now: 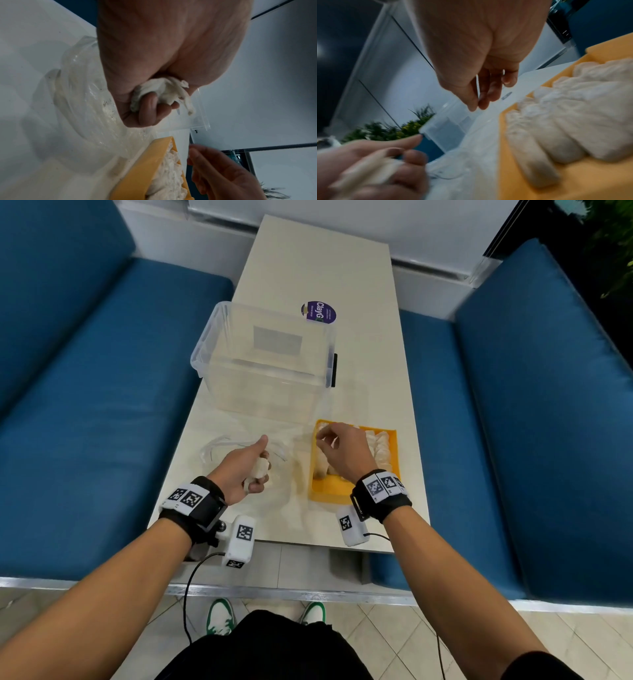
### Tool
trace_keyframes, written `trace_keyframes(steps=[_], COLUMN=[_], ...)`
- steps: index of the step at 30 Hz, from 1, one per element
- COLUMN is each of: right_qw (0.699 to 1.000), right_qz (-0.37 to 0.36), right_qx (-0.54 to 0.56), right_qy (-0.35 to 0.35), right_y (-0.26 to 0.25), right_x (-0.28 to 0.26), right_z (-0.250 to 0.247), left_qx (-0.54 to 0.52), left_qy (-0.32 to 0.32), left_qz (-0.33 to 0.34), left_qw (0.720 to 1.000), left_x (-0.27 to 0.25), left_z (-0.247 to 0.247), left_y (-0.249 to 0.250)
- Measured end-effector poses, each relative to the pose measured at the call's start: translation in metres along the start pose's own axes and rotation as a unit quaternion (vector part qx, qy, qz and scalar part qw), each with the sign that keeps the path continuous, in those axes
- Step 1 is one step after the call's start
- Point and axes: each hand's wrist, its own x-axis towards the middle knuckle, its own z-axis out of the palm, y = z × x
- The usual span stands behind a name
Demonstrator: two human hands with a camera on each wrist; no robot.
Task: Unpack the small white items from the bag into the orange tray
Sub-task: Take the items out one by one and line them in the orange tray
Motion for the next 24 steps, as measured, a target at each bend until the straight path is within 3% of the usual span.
trace_keyframes(steps=[4,9,19,24], right_qw=[0.99,0.986,0.993,0.995], right_qz=[-0.065,-0.032,-0.043,-0.05], right_qx=[0.1,0.082,0.088,0.063], right_qy=[-0.076,-0.138,-0.063,-0.054], right_y=[-0.04,-0.061,-0.053,-0.049], right_x=[-0.016,-0.024,-0.012,-0.008], right_z=[0.0,0.016,-0.002,-0.01], left_qx=[-0.058,-0.06,0.027,0.095], left_qy=[-0.017,-0.022,-0.095,-0.089], left_qz=[-0.014,0.006,0.053,0.109], left_qw=[0.998,0.998,0.994,0.986], left_x=[0.002,-0.002,-0.011,-0.014], left_z=[0.009,0.019,0.003,-0.001], left_y=[0.003,0.006,0.0,-0.006])
